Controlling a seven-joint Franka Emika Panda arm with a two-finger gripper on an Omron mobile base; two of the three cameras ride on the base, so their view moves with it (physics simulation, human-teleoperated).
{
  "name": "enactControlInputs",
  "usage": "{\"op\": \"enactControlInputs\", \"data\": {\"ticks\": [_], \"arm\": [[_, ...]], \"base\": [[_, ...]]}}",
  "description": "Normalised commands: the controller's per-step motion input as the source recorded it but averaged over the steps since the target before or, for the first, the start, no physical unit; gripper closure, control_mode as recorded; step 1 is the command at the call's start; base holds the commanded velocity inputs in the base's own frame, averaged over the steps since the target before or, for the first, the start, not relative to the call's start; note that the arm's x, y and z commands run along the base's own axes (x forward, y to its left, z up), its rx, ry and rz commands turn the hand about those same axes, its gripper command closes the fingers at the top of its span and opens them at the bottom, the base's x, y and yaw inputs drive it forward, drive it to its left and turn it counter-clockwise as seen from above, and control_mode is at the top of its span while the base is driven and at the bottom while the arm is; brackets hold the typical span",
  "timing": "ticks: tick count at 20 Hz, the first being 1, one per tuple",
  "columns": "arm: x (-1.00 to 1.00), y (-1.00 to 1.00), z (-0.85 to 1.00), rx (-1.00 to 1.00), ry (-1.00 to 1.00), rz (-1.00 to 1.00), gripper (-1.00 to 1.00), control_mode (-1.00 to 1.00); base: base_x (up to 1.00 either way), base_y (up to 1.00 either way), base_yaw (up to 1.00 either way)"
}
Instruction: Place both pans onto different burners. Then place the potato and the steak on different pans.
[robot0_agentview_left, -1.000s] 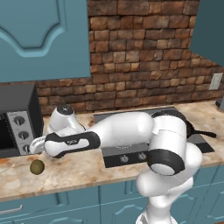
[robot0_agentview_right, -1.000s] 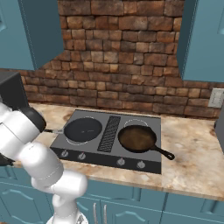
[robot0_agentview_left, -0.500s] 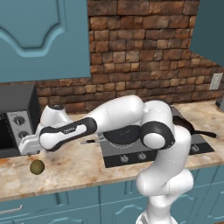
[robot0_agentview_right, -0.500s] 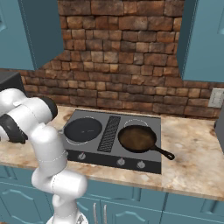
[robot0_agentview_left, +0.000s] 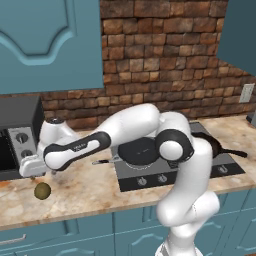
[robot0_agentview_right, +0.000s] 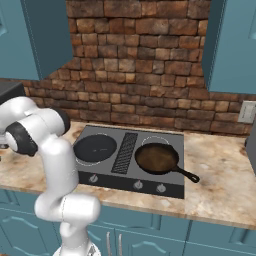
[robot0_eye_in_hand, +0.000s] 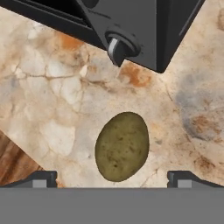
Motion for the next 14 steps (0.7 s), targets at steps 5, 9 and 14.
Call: {"op": "enactControlInputs", "data": {"ticks": [5,9,14], "arm": [[-0.05,0.00,-0.30,-0.07,0.00,0.00,-1.00,-1.00],[0.00,0.00,-0.20,-0.05,0.00,0.00,-1.00,-1.00],[0.00,0.00,-0.03,-0.02,0.00,0.00,-1.00,-1.00]], "base": [[0.00,0.00,0.00],[0.00,0.00,0.00],[0.00,0.00,0.00]]}}
